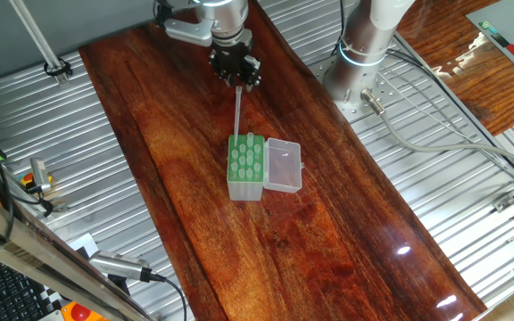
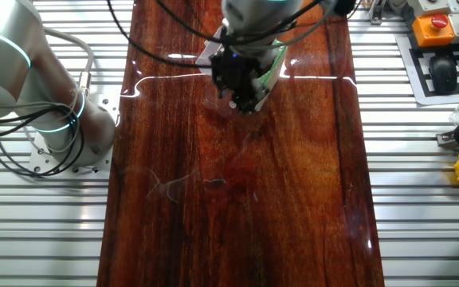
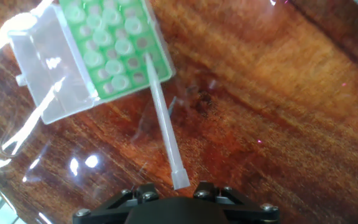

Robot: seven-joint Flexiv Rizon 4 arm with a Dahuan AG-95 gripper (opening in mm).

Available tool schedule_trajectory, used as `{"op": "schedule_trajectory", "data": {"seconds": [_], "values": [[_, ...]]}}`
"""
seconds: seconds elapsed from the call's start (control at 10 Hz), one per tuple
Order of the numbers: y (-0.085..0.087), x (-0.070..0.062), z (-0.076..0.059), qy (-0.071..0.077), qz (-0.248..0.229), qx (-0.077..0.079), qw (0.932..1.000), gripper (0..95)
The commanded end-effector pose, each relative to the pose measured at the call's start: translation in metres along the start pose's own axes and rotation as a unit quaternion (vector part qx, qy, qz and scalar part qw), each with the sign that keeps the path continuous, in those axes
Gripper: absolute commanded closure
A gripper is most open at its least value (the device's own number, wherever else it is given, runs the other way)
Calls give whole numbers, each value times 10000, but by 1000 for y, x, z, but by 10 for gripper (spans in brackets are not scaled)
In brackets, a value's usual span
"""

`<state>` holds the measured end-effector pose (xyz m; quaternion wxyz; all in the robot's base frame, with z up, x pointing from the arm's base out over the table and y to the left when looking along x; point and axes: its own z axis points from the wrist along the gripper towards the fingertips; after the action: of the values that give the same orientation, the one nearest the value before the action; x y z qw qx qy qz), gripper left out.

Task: Insert a large pipette tip into the holder for large pipette tips

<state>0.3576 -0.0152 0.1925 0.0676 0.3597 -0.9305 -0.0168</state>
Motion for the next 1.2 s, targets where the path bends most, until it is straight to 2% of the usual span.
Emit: {"op": "schedule_trajectory", "data": {"seconds": [0.1,0.5,0.6,0.7,0.8,1.2], "values": [[0,-1,1,-15,-3,-11,10000,570],[0,-2,4,-35,22,-13,10000,570],[-1,-2,4,-39,28,-10,10000,760],[-1,-3,3,-37,30,-8,10000,760],[-2,-4,3,-32,45,-4,10000,950],[-4,-7,0,-28,34,-11,10000,950]]}}
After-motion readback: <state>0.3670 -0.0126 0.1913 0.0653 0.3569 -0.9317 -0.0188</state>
